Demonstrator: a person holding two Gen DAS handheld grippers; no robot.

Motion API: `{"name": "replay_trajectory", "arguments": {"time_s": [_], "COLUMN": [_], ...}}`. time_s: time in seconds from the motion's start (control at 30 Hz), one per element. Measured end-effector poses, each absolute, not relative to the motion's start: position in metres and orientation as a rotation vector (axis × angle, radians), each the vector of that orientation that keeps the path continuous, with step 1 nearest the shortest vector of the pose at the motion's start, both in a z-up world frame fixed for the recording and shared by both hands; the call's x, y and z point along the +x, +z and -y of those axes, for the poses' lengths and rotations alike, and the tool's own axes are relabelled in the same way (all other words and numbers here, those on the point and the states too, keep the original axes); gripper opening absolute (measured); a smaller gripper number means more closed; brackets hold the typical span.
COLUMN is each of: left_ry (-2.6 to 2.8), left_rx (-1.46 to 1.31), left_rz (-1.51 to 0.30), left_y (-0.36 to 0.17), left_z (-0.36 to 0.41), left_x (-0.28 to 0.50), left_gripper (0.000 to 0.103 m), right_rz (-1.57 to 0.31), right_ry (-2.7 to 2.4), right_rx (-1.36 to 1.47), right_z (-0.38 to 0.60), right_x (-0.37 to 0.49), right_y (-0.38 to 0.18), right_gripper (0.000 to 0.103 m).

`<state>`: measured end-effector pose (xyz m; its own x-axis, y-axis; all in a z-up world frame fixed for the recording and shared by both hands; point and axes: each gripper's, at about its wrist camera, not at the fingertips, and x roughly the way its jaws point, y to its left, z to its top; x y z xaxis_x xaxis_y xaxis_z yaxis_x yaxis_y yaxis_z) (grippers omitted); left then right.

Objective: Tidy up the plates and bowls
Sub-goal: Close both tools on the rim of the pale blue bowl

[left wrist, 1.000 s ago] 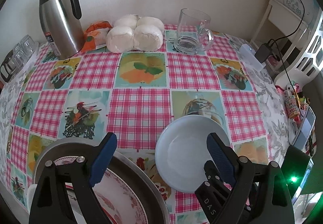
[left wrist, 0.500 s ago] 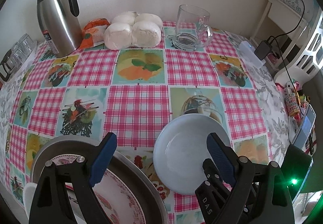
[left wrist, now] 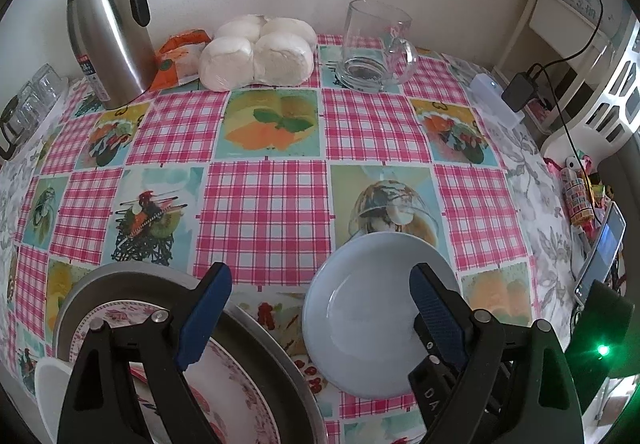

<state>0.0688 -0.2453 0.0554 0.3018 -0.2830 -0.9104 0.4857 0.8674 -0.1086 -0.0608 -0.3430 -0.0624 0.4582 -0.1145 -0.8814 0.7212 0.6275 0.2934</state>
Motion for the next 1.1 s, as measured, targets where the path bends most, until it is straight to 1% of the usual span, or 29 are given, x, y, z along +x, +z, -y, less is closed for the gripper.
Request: {"name": "replay_trajectory", "arguments": {"time_s": [0.57,0.73,0.83,0.87,1.1], "left_ry": [-0.544,-0.568,-0.578,-0.582,-0.604], "left_rx": [0.244,0.250,0.254,0.249,0.209], "left_rz": [-1.185,-1.220,-1.231,-1.234,-1.245], "left_y": [0.034,0.022,0.016,0.015,0.011], "left_z": [0.263,0.270,0.274,0.274,0.275], "left_x": [0.057,0.054,0.052,0.051,0.052], "left_gripper": [0.091,0.090,0.088,0.085,0.084], "right_rz": [-0.931,-0.931,-0.934,-0.933,-0.934], "right_ry": [-0.576,-0.579,-0.582,-0.581,-0.583], "right_rx": [0.820,0.837,0.831,0.831,0.824], "right_z": [0.360,0.363,0.363,0.363,0.363], "right_x": [-0.078,-0.082,-0.082,-0.082,-0.083], "right_y": [-0.066,-0.068,-0.068,-0.068,-0.069], "right_gripper": [0.037,0.038,0.038,0.038,0.038]}}
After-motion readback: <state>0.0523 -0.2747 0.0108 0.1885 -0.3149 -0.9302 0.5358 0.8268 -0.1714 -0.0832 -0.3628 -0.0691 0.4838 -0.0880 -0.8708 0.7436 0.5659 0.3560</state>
